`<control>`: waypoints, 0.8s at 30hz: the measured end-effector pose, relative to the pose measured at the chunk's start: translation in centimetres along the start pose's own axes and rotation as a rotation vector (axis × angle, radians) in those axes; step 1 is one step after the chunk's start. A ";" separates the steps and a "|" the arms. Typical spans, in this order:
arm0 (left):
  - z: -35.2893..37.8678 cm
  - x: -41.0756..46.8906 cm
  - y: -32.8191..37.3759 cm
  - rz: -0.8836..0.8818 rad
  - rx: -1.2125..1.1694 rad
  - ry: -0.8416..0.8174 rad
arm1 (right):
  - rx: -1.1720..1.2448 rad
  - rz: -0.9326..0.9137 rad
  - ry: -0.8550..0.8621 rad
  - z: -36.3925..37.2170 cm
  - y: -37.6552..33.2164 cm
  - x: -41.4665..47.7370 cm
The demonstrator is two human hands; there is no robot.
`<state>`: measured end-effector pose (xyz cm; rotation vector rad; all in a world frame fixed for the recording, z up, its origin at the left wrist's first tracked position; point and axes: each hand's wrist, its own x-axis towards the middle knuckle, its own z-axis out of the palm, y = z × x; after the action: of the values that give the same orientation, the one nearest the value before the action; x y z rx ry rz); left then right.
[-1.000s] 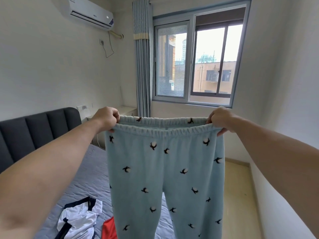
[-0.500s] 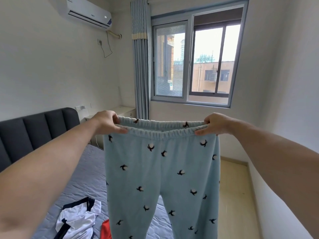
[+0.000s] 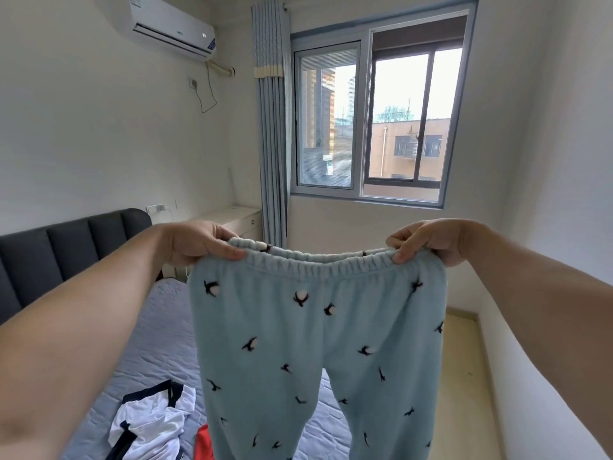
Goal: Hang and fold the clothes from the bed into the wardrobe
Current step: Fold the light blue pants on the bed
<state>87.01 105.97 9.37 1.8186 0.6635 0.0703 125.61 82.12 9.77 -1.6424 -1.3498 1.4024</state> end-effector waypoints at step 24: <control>2.7 2.8 -1.5 0.032 -0.230 0.336 | -0.055 0.141 0.593 1.6 0.6 0.8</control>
<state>89.73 105.23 6.35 1.6079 0.8242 0.4635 124.21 82.42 8.51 -2.0094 -0.9455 0.8412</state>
